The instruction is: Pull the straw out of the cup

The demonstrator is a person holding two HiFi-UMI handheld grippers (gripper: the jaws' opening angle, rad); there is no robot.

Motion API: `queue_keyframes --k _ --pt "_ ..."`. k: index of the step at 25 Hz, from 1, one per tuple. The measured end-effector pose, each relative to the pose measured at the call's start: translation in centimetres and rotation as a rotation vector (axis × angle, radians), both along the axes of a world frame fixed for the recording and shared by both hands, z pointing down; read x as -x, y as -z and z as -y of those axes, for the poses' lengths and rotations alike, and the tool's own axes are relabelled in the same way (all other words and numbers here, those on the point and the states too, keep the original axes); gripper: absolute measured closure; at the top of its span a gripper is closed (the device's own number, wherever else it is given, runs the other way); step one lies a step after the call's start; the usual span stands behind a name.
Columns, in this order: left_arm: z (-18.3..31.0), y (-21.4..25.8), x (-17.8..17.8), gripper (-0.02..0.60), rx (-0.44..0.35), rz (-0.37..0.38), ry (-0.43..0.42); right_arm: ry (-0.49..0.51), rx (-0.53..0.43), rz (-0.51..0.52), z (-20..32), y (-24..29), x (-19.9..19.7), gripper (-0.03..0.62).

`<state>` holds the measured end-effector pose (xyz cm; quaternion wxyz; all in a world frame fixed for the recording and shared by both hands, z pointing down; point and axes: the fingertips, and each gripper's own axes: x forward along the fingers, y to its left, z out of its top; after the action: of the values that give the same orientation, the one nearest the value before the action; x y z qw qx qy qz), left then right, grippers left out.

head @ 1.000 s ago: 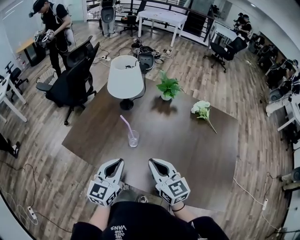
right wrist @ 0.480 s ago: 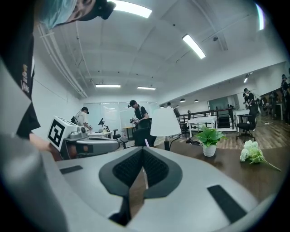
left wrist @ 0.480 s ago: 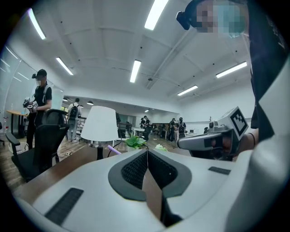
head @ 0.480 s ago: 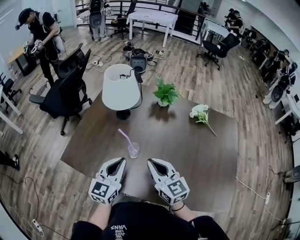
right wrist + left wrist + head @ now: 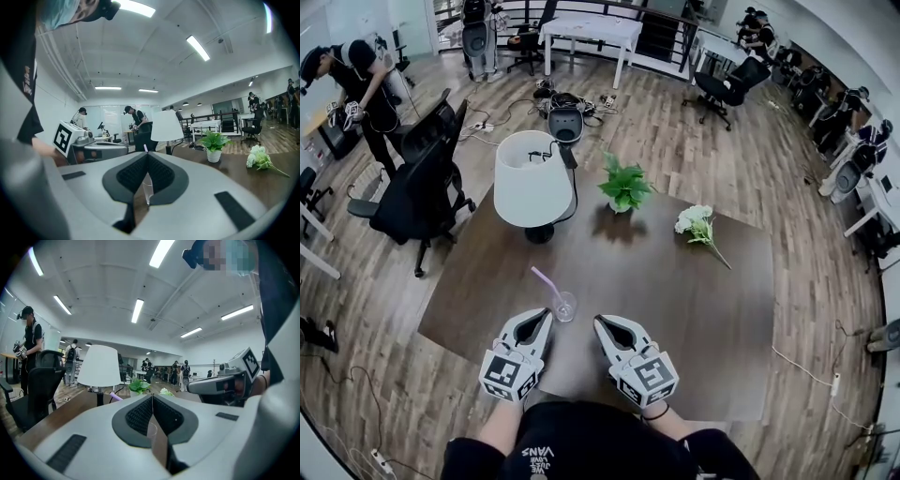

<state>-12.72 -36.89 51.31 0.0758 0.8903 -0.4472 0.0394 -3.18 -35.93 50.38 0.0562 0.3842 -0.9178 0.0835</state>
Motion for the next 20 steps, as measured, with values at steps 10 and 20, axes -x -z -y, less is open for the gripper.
queue_keyframes --k 10,20 --pt "1.9 -1.5 0.2 0.568 0.029 0.002 -0.018 -0.007 0.007 -0.005 0.9 -0.4 0.6 0.577" --pt "4.7 -4.0 -0.7 0.563 0.099 0.000 -0.063 -0.040 0.016 -0.013 1.6 -0.6 0.3 0.577"
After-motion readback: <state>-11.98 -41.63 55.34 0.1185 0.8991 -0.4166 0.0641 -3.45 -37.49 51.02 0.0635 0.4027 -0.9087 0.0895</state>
